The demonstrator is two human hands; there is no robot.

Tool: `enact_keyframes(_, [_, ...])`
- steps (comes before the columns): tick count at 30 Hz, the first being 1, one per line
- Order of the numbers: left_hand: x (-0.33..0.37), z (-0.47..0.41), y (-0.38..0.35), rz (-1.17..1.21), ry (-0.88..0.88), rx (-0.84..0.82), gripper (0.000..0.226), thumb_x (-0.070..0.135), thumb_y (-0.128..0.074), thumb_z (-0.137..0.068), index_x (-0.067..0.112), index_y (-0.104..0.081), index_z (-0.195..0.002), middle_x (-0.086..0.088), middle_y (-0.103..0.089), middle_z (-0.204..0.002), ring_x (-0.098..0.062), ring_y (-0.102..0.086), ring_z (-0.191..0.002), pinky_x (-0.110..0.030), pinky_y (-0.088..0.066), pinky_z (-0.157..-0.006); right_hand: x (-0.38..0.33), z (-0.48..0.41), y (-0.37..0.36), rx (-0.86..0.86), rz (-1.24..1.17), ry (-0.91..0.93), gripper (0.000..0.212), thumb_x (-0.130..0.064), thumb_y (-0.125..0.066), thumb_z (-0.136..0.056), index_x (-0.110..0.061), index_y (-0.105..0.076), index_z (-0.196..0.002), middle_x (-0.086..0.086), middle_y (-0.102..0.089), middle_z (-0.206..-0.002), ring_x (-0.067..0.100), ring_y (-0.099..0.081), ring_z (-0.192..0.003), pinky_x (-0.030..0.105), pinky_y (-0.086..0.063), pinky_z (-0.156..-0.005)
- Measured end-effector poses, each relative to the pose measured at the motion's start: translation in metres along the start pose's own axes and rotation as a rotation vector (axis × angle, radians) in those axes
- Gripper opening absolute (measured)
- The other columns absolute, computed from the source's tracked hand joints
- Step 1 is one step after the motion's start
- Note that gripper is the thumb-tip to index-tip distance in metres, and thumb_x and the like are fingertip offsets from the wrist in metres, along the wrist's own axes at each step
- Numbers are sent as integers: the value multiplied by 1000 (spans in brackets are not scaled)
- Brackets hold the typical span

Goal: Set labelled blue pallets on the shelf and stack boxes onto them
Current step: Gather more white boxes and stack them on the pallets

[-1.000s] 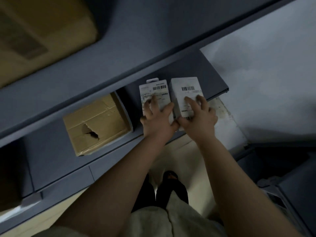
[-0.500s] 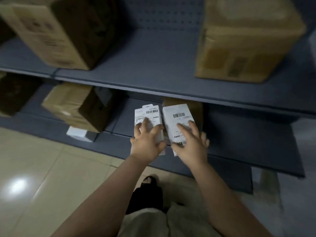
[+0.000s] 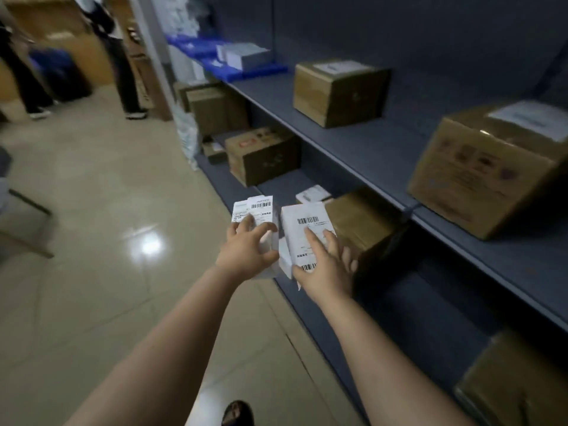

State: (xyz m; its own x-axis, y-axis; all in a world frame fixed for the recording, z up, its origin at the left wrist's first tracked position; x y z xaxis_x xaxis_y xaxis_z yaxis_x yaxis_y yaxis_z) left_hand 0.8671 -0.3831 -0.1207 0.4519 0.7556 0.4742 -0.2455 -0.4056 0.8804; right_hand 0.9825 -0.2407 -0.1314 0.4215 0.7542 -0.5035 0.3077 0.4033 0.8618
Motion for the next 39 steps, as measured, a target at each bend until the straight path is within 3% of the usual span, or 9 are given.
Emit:
enact_keyframes(3, [-69, -50, 71, 0, 47, 77, 46, 48, -57, -77, 47, -46, -122, -5, -28, -150, -33, -19, -136, -49, -35, -107, -89, -69, -19, 25, -41, 61, 74, -54, -61, -77, -47, -29, -143, -8, -16, -155, 31, -24, -130, 47, -16, -111])
enact_keyframes(6, [-126, -99, 138, 2, 68, 147, 43, 45, -57, -81, 45, -47, -123, -5, -31, -145, -33, -23, -132, -45, -36, -106, -169, -135, -32, 49, -74, 120, 68, -51, -62, -77, -44, -38, -139, -6, -21, -153, 30, -29, -124, 46, -22, -108])
enact_keyframes(14, [-211, -221, 295, -44, 86, 307, 42, 44, -54, -85, 44, -46, -126, -4, -35, -139, -31, -22, -129, -45, -36, -105, -350, -292, -35, 82, -185, 234, 59, -46, -66, -77, -44, -49, -133, -8, -27, -152, 32, -31, -127, 41, -20, -109])
enact_keyframes(20, [-244, -298, 359, -207, 94, 339, 46, 51, -50, -82, 47, -40, -127, -3, -34, -139, -32, -26, -129, -54, -42, -97, -431, -389, -29, 87, -132, 341, 62, -47, -67, -77, -41, -47, -135, -7, -28, -152, 30, -32, -127, 42, -24, -104])
enact_keyframes(31, [-299, -505, 474, -260, 176, 403, 46, 50, -49, -86, 45, -40, -131, -4, -37, -138, -34, -26, -131, -52, -39, -99, -552, -622, -45, 80, -197, 475, 58, -48, -64, -77, -41, -50, -132, -9, -36, -147, 30, -34, -125, 45, -28, -102])
enact_keyframes(39, [-334, -665, 534, -288, 122, 438, 47, 51, -49, -85, 46, -39, -131, -3, -38, -135, -33, -26, -129, -52, -42, -95, -615, -775, -56, 160, -184, 486, 55, -48, -61, -79, -40, -50, -133, -11, -37, -146, 28, -35, -123, 42, -28, -98])
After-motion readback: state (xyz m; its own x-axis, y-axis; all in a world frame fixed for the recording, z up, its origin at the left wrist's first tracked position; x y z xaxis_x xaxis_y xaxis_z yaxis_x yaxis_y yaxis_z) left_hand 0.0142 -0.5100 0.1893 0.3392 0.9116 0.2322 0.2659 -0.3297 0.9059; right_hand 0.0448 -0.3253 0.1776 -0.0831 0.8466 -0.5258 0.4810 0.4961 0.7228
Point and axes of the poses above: each hand's wrist, its own z-axis away from the middle knuckle, its own y-axis out of the back of the hand, x = y × z, the point moved 3 cm from there along -z, towards the middle knuckle
